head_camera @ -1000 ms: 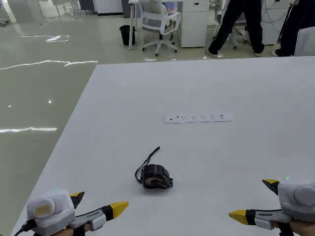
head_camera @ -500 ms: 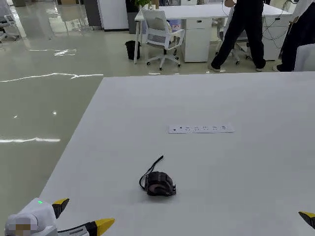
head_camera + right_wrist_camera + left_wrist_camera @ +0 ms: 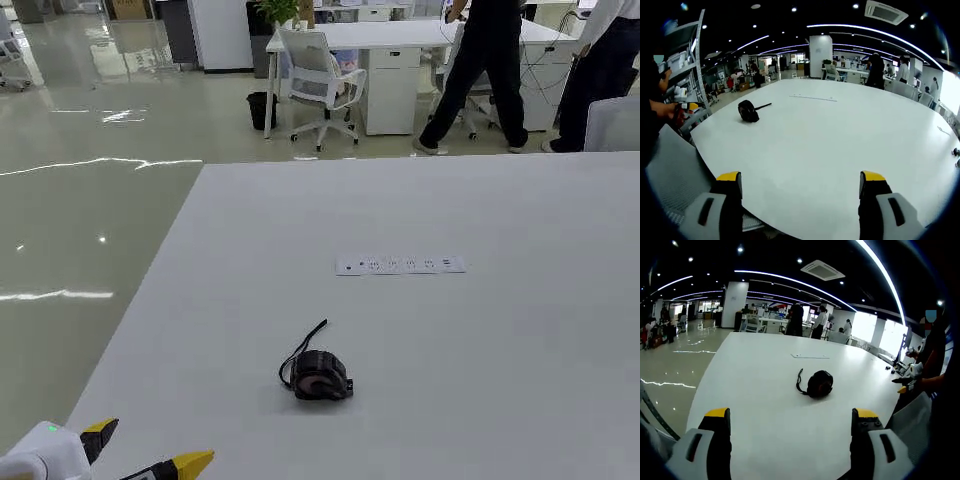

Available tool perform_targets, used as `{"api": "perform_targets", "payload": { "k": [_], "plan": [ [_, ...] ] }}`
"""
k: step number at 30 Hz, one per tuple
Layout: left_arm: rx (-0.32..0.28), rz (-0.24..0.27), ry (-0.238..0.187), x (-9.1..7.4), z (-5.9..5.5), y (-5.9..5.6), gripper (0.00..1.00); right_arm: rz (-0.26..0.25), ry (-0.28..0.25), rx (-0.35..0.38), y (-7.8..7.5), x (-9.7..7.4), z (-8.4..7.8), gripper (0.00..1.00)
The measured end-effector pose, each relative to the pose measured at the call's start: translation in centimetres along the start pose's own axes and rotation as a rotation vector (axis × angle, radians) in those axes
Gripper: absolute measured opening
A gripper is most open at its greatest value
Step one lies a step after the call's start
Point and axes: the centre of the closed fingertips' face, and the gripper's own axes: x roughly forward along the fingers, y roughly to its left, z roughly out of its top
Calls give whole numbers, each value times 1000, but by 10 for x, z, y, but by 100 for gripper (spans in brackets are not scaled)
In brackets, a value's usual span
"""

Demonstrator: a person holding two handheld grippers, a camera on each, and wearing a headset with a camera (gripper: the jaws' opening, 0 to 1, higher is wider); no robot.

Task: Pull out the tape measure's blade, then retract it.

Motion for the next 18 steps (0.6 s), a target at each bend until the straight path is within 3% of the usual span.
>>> {"api": "perform_targets", "payload": {
  "k": [11,18],
  "plan": [
    [2,-10,5,5,0,-6,99,-20,7,-12,4,-2,-3,100],
    [47,-16,34,5,-3,-10,99,-5,4,-12,6,-2,0,99]
  ]
}}
